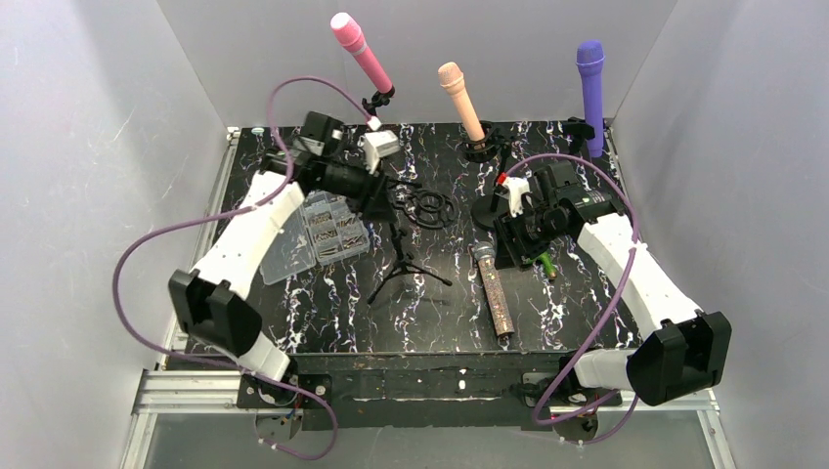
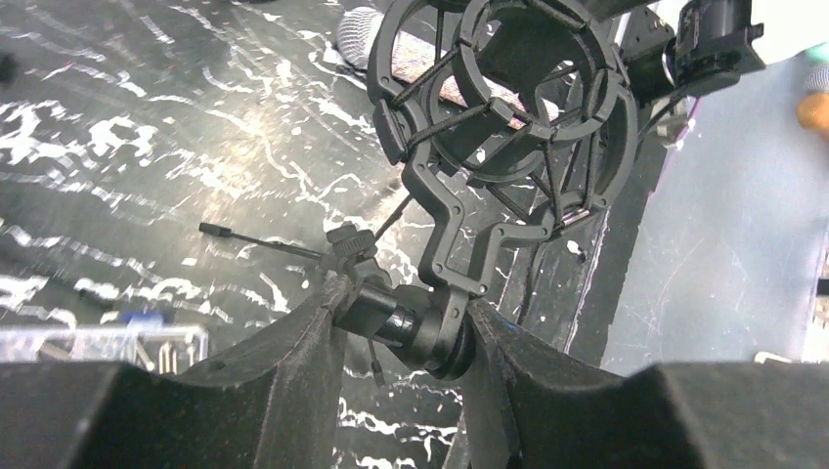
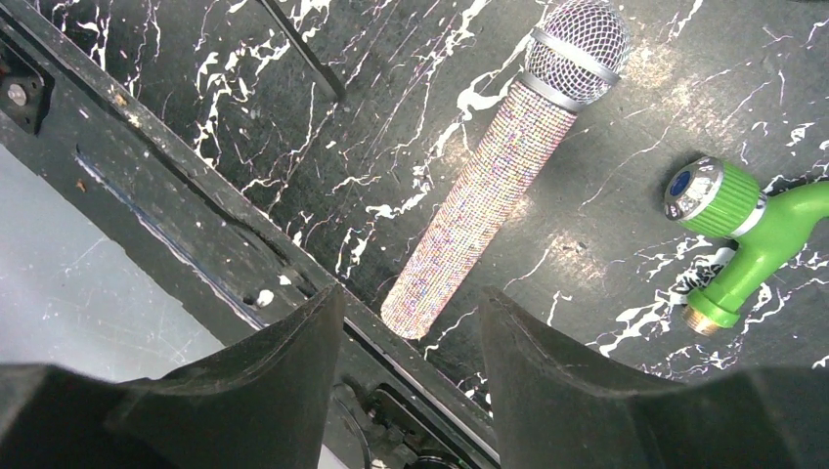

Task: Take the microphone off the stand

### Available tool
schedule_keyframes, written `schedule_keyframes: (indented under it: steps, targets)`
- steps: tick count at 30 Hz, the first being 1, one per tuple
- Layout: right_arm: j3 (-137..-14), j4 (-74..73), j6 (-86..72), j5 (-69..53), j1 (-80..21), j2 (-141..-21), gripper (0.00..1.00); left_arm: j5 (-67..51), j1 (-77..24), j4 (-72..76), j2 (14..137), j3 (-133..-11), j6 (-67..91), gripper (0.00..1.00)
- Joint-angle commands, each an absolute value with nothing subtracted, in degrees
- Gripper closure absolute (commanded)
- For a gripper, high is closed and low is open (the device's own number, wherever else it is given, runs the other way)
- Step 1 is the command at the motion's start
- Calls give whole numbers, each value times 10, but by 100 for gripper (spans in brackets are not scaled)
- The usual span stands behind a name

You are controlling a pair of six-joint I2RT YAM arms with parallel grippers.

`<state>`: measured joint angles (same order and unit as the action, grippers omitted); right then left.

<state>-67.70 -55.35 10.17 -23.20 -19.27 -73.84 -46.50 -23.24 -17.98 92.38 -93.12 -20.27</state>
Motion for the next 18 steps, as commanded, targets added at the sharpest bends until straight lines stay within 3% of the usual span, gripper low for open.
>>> schedule_keyframes:
  steps: [1,9,18]
  targets:
    - [-693,-544,113,-230,-196,-717,39,-472,-181,-260,840,-941,-188,100]
    - [-702,-532,115,-232,-195,-731,40,-458,-163,-204,811,-869,-152,100]
    - [-684,-524,113,-231,-195,-719,40,-485,-138,-217,809,-943,-76,100]
